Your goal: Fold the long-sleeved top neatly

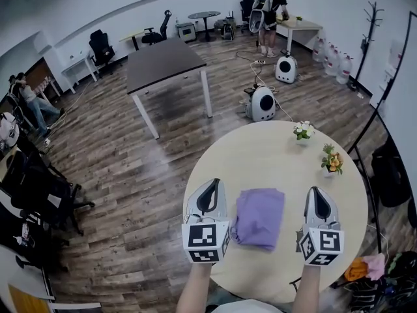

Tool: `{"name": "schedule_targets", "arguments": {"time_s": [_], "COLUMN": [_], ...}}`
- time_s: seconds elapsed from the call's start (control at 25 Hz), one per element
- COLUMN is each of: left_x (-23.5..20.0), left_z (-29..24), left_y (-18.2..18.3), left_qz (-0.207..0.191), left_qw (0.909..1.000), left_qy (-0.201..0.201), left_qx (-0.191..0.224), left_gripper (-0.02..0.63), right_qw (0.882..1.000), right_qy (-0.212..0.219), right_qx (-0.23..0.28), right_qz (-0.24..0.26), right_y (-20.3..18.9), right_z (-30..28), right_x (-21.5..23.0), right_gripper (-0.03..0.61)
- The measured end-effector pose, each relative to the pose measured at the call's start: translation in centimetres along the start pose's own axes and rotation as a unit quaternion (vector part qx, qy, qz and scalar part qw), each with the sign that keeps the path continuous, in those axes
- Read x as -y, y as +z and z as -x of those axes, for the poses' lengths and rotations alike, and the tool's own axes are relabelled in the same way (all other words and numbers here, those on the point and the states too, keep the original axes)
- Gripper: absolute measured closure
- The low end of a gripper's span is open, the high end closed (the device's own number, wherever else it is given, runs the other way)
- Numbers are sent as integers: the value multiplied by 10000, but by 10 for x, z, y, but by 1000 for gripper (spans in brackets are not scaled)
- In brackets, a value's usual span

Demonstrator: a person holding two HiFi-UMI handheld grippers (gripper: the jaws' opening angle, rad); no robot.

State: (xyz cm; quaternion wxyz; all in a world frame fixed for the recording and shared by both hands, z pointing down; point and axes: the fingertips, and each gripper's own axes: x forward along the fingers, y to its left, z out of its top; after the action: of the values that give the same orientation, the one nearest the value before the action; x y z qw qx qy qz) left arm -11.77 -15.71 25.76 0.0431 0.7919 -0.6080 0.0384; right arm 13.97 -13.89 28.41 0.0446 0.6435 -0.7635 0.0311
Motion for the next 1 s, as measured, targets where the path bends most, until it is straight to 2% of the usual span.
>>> {"name": "schedule_targets", "arguments": {"time_s": [1.0], "left_x": [0], "left_z": [13], "left_y": [-4], "left_qz": [44], "left_qw": [10000], "left_qy": [19], "left_qx": [-80], "left_gripper": [503], "right_qw": [10000], "right_qy": [70], "right_qx": [15], "right_qz": [47], "right_y": [0], "right_z": [7], "right_x": [-8], "right_gripper": [554]}}
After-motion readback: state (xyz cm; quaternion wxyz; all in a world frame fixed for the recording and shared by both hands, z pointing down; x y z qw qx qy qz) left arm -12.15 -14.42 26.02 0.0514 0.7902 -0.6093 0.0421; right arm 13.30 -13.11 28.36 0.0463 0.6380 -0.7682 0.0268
